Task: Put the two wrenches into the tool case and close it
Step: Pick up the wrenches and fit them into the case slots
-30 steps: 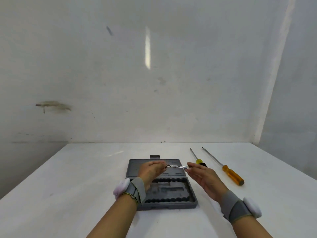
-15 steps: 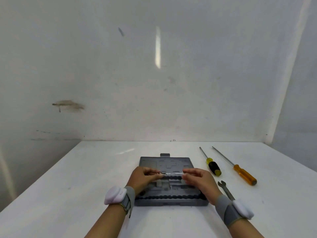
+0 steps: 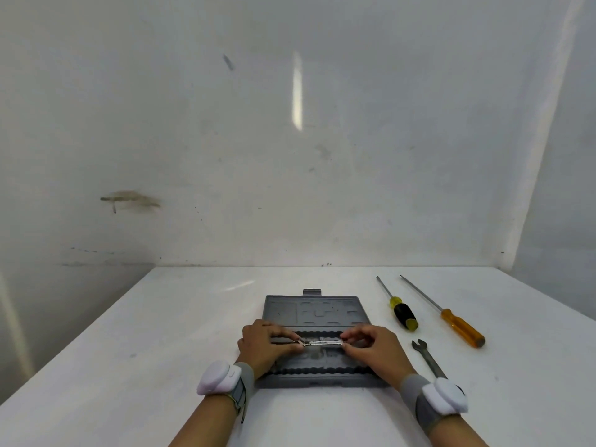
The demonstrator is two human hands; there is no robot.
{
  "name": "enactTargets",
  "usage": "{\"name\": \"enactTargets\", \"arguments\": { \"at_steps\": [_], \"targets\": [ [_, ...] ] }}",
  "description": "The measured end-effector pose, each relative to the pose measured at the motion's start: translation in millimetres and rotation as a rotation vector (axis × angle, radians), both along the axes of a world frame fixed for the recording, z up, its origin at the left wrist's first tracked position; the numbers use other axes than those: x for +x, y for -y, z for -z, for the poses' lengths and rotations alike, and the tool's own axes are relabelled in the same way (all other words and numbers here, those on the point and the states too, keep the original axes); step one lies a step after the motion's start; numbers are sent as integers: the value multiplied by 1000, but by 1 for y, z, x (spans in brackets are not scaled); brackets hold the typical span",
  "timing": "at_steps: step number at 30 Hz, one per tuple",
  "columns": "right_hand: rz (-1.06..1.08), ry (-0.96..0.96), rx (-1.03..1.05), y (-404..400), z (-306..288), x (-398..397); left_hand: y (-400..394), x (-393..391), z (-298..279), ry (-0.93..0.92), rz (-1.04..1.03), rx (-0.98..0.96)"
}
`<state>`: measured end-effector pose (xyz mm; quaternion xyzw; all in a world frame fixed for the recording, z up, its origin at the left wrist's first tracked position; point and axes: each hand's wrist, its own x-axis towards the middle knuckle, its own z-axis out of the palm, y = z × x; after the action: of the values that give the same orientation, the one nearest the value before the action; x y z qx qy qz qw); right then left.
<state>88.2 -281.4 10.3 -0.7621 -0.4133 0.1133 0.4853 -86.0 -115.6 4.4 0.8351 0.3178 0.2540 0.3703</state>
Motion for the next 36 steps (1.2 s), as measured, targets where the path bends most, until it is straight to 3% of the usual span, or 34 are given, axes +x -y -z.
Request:
{"name": "enactTargets", "arguments": {
  "at_steps": [11, 36],
  "targets": [
    [15, 66, -66, -1, 7, 2, -1, -2, 9, 83, 43, -99],
    [1, 50, -92, -1, 6, 3, 0, -2, 10, 65, 19, -82]
  ]
}}
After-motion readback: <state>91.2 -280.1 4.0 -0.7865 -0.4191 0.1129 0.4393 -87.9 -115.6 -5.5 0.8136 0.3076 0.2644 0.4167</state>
